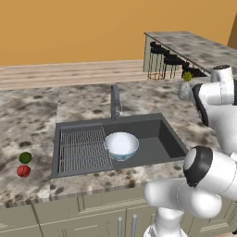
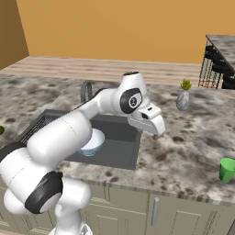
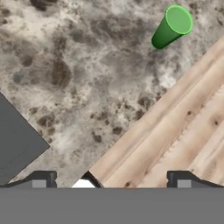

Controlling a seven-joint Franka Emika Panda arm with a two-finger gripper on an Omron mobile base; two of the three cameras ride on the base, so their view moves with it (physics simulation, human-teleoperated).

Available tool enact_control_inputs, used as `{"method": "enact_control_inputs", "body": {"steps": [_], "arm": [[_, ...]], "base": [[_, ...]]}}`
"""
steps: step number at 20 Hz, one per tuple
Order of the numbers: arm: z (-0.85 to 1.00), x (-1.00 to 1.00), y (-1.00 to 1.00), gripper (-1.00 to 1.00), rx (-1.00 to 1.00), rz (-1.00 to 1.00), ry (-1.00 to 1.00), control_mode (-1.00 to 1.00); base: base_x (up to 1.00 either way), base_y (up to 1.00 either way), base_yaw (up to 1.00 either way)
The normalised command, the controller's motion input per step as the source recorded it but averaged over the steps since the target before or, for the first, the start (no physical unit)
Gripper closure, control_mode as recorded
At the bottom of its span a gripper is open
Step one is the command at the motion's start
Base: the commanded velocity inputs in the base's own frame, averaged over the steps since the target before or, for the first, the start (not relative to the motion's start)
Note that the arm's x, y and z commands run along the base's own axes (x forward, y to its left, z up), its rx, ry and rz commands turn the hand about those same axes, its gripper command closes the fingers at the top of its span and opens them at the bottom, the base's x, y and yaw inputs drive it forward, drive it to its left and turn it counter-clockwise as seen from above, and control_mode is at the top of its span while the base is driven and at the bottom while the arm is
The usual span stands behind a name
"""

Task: Remove the bell pepper and lime from the sink. Then move the bowl and cup from the counter to the sink for washing.

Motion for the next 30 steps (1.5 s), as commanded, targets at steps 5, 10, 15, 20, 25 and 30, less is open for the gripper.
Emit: {"method": "enact_control_inputs", "body": {"steps": [5, 10, 15, 20, 25, 30], "arm": [[0.01, -0.1, -0.29, -1.0, 0.0, 0.03, 0.0, -1.0], [0.03, -0.14, -0.31, -1.0, 0.0, 0.11, 0.0, -1.0], [0.0, -0.12, -0.31, -1.0, 0.0, 0.07, 0.0, -1.0], [0.0, -0.05, -0.26, -1.0, 0.0, 0.09, 0.0, -1.0], [0.0, 0.0, -0.27, -1.0, 0.0, 0.13, 0.0, -1.0], [-0.03, -0.07, -0.2, -1.0, 0.0, 0.11, 0.0, -1.0]], "base": [[0.0, 0.0, 0.0], [0.0, 0.0, 0.0], [0.0, 0.0, 0.0], [0.0, 0.0, 0.0], [0.0, 0.0, 0.0], [0.0, 0.0, 0.0]]}}
